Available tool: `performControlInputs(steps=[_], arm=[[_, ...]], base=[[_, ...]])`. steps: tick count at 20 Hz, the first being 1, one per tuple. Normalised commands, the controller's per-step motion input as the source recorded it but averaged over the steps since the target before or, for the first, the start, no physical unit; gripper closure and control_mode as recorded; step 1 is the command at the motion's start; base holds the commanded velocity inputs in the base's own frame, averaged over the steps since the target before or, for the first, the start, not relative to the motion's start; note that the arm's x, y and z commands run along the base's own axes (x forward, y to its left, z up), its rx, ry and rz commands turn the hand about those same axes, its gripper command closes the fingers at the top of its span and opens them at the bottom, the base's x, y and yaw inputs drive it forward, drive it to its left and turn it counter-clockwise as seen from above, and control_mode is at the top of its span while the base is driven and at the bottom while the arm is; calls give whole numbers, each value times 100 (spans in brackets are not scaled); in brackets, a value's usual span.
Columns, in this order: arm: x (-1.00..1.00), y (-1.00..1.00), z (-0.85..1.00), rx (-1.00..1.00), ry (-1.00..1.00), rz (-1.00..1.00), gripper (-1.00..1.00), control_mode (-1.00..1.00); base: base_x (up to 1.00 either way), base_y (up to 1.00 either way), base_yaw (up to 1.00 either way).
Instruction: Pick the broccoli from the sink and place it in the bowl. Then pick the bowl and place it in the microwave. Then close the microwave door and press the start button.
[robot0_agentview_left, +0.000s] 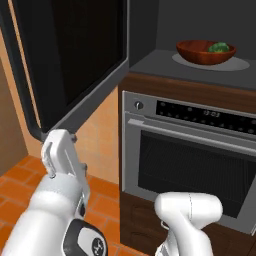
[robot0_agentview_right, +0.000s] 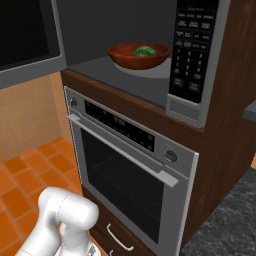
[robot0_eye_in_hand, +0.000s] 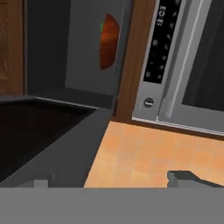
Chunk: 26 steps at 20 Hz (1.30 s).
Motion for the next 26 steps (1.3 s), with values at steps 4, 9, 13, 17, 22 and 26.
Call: performControlInputs(steps=[4,9,13,17,22,26], arm=[[23,98,-72,-5,-4,0,-100,-100],[35,78,-57,0,-2,0,-100,-100],[60,76,-50,0,0,0,-100,-100],[85,72,-33,-1,0,0,-100,-100],[89,37,-5,2,-3,0,-100,-100],[76,0,2,4,-28,0,-100,-100]], base=[[0,0,0],[0,0,0],[0,0,0],[0,0,0],[0,0,0],[0,0,0]])
